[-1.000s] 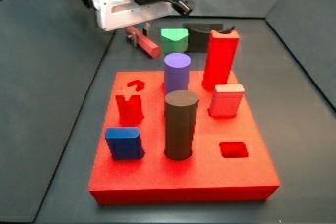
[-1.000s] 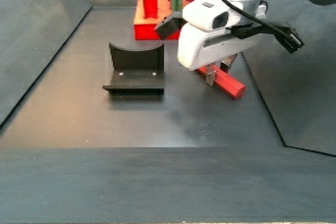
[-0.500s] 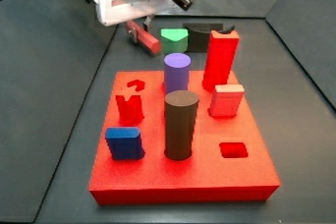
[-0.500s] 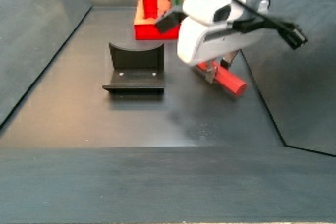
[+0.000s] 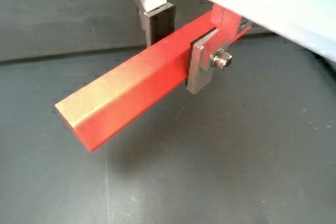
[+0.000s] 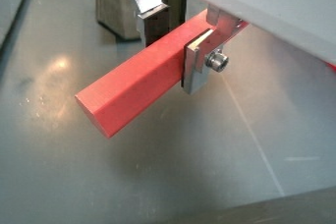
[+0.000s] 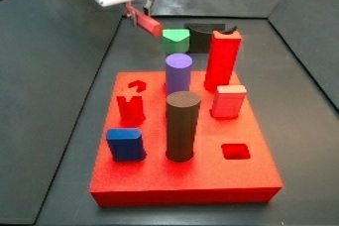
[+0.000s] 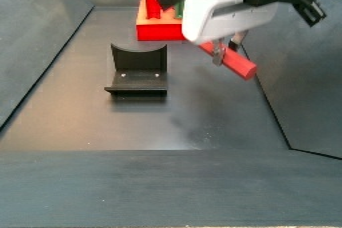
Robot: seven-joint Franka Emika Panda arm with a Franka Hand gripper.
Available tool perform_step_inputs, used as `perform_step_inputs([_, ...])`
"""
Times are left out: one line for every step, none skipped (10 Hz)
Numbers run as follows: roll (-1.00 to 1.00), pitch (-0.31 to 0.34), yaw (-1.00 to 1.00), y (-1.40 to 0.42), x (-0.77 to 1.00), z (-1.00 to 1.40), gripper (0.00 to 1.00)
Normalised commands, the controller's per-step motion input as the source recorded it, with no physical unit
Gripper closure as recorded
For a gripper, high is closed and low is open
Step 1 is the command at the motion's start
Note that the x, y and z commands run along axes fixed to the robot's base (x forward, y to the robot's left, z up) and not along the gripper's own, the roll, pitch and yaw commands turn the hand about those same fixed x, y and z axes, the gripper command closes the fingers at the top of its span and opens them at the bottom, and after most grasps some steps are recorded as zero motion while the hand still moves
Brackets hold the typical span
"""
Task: Pick up the hexagon object. Move up. Place the hexagon object on the fixture. Regrasp the hexagon object. Move to above the board. Insert the hexagon object.
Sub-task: Place the hexagon object on the fixture.
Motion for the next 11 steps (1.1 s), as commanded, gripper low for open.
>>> perform_step_inputs([0.04,0.009,-0.01,0.00,-0.01,1.00,1.00])
perform_step_inputs([0.06,0.029,-0.01,0.01,-0.02,1.00,1.00])
perform_step_inputs([0.06,0.039,-0.02,0.01,-0.02,1.00,1.00])
perform_step_inputs([0.09,0.054,-0.01,0.01,-0.02,1.00,1.00])
perform_step_inputs([0.10,0.059,-0.01,0.01,-0.03,1.00,1.00])
perform_step_inputs([0.12,0.063,0.00,0.01,-0.03,1.00,1.00])
perform_step_inputs([0.13,0.066,0.00,0.01,-0.03,0.98,1.00])
perform_step_inputs([0.14,0.071,0.02,0.01,-0.02,0.75,1.00])
perform_step_inputs([0.14,0.074,0.02,0.00,-0.02,0.66,1.00])
perform_step_inputs([0.12,0.081,0.03,0.01,-0.01,0.48,1.00])
perform_step_inputs([0.12,0.088,0.03,0.01,0.00,0.34,1.00])
